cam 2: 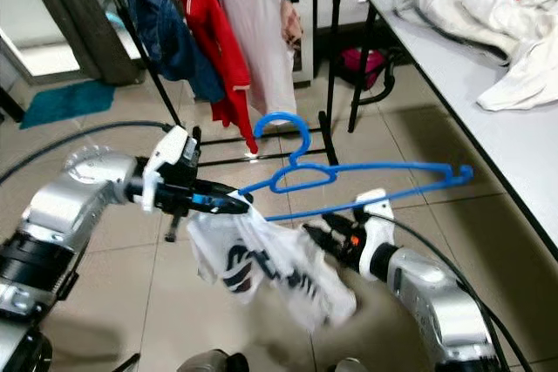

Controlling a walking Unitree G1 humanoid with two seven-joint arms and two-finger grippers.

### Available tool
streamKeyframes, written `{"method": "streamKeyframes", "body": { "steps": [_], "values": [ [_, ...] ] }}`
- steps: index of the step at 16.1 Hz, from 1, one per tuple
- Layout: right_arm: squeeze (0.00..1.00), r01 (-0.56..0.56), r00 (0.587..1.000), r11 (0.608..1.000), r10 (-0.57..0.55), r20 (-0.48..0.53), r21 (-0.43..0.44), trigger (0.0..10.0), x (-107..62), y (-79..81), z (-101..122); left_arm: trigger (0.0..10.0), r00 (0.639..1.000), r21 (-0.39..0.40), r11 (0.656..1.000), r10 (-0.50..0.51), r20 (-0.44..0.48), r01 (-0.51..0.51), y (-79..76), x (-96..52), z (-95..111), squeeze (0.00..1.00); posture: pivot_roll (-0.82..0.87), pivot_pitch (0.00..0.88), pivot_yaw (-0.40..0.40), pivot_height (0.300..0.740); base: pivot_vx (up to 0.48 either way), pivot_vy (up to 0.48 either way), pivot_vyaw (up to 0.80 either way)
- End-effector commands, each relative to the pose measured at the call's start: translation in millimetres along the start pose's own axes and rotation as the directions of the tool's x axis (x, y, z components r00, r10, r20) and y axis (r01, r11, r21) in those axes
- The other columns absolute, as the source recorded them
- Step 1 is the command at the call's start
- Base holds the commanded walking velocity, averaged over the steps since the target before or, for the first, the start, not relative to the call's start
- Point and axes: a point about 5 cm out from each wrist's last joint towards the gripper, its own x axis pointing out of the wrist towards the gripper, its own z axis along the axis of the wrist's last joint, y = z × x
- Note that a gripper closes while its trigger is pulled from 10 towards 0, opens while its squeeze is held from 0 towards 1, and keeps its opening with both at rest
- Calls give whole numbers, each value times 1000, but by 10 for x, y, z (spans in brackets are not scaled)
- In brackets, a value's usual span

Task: Hang hanger

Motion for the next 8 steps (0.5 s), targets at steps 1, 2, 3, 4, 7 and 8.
{"method": "streamKeyframes", "body": {
  "steps": [1, 2, 3, 4, 7, 8],
  "values": [
    [1000, -33, 999, 999, 34, 4, -36, 10000, -4, 64, 11, 0, 1000, 22, 1000, -4, -3, 4, 30, -64, 66, 0, 29, 140, 161, 740, 0, 0, 0],
    [1000, -55, 998, 997, 55, 6, -50, 10000, -22, 85, 12, 0, 1000, 25, 1000, -11, -11, 12, 46, -72, 79, 0, 29, 140, 161, 740, 0, 0, 0],
    [1000, -86, 996, 995, 86, 11, -59, 10000, -43, 123, 21, 0, 1000, 30, 999, -25, -9, 25, 60, -74, 112, 0, 38, 145, 177, 740, 0, 0, 0],
    [1000, -90, 996, 994, 91, 12, -59, 10000, -45, 128, 22, 0, 1000, 30, 999, -27, -9, 28, 61, -74, 116, 0, 38, 145, 177, 740, 0, 0, 0],
    [1000, -171, 985, 982, 172, 13, -75, 10000, -55, 226, 22, 0, 999, 37, 998, -54, 3, 54, 65, -68, 177, 0, 44, 150, 191, 740, 0, 0, 0],
    [1000, -171, 985, 982, 172, 6, -82, 10000, -33, 238, 9, 0, 998, 39, 997, -63, 11, 62, 63, -73, 202, 0, 48, 152, 189, 740, 0, 0, 0]
  ]
}}
